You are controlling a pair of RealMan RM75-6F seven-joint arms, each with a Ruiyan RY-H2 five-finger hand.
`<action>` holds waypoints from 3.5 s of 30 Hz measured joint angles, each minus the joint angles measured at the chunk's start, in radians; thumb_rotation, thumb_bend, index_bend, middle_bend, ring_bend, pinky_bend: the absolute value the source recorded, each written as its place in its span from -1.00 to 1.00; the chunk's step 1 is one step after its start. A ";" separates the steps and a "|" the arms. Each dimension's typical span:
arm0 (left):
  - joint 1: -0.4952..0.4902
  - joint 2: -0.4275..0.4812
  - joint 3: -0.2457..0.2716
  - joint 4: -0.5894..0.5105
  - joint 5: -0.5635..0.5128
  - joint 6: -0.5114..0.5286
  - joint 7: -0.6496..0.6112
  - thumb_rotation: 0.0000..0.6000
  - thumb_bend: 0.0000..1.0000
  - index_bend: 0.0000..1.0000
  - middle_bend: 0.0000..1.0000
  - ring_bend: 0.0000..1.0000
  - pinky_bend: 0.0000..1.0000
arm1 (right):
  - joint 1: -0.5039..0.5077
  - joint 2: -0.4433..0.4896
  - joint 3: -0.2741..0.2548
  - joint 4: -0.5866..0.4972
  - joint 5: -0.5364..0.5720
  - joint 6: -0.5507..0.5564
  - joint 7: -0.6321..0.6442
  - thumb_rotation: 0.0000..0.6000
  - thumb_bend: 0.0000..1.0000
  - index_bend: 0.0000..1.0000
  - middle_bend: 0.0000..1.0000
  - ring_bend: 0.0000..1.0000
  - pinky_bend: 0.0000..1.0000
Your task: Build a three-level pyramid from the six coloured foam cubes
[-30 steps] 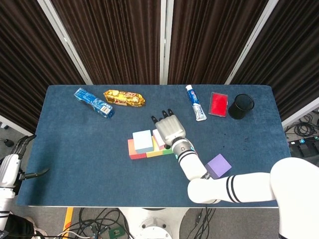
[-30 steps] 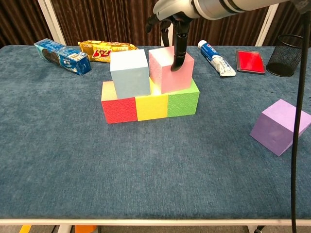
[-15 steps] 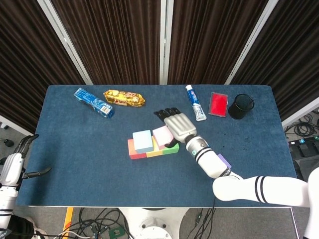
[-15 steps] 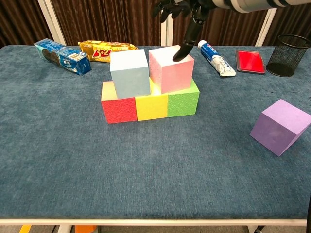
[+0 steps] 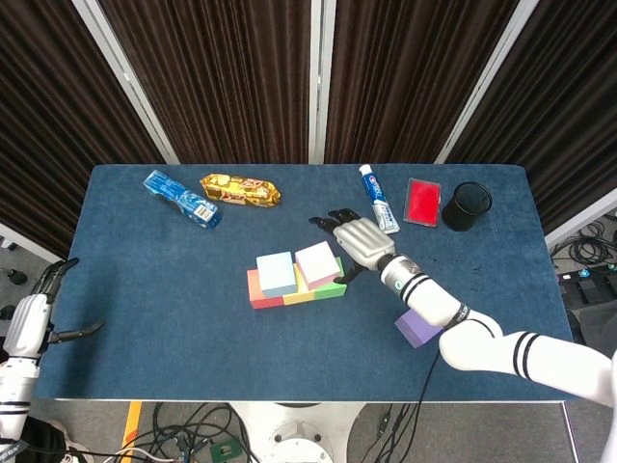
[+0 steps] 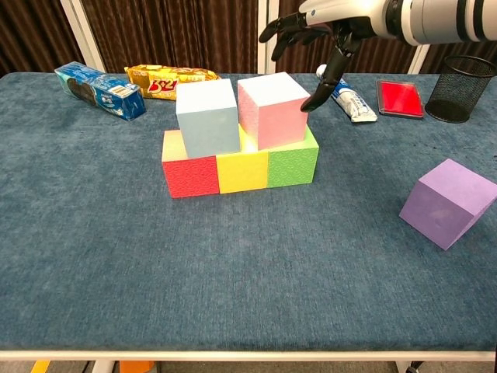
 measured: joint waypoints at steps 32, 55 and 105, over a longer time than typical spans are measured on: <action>-0.001 0.000 0.003 0.001 0.005 -0.004 0.001 1.00 -0.87 -0.83 -0.78 -0.98 -0.73 | -0.046 -0.034 0.013 0.013 -0.147 0.086 0.119 1.00 -0.79 -1.00 0.04 -0.98 -1.00; 0.005 0.004 0.012 0.017 0.013 -0.001 -0.027 1.00 -0.87 -0.83 -0.78 -0.98 -0.73 | -0.042 -0.075 -0.001 -0.007 -0.072 0.128 0.035 1.00 -0.71 -1.00 0.04 -0.97 -1.00; 0.020 -0.009 0.023 0.075 0.027 0.022 -0.106 1.00 -0.87 -0.83 -0.78 -0.98 -0.73 | -0.035 -0.129 -0.019 -0.072 0.068 0.239 -0.159 1.00 -0.73 -1.00 -0.08 -0.94 -1.00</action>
